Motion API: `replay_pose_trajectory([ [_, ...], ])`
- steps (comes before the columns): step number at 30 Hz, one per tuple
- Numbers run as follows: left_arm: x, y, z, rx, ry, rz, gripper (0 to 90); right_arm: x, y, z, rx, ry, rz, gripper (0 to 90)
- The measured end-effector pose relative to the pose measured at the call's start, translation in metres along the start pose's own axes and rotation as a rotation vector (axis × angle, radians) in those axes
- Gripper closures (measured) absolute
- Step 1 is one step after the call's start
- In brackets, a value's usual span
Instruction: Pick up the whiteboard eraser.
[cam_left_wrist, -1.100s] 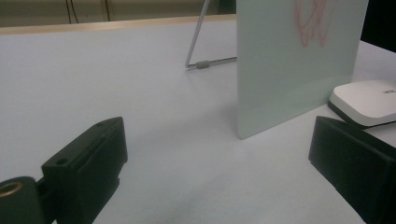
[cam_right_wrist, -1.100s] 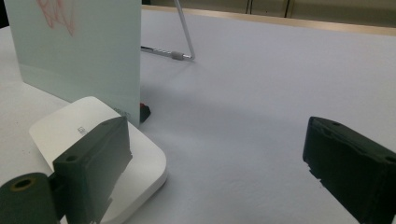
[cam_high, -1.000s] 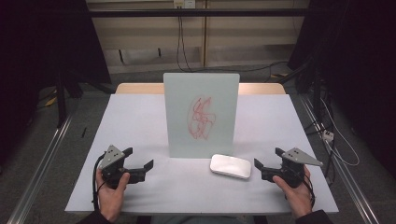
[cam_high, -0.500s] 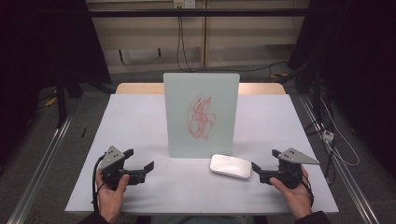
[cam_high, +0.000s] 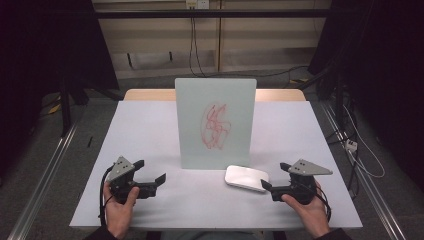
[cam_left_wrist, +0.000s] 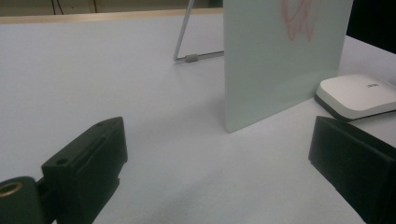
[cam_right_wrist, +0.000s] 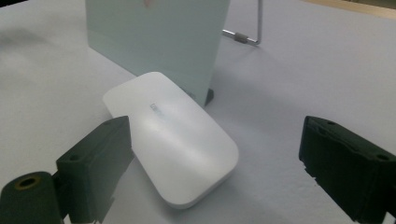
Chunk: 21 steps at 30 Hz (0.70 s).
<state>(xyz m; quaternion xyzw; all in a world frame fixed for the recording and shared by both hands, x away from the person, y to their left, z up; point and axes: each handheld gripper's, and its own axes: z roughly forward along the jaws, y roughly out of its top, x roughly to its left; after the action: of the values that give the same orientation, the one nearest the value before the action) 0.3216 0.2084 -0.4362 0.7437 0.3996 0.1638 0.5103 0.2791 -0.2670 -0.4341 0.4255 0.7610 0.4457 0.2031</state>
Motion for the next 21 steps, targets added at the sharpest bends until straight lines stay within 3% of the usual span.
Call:
replay_pose_trajectory([
  [6,-0.001,0.000,0.000,0.001,0.001,0.002,4.4,0.004,0.006,0.007,0.028,0.038,-0.045,9.0],
  [18,-0.001,0.000,0.000,0.001,-0.002,0.004,4.4,0.008,0.026,0.024,0.118,0.176,-0.114,12.6],
  [21,-0.001,-0.001,0.001,0.004,0.007,0.007,4.4,0.009,0.031,0.028,0.144,0.176,-0.153,13.7],
])
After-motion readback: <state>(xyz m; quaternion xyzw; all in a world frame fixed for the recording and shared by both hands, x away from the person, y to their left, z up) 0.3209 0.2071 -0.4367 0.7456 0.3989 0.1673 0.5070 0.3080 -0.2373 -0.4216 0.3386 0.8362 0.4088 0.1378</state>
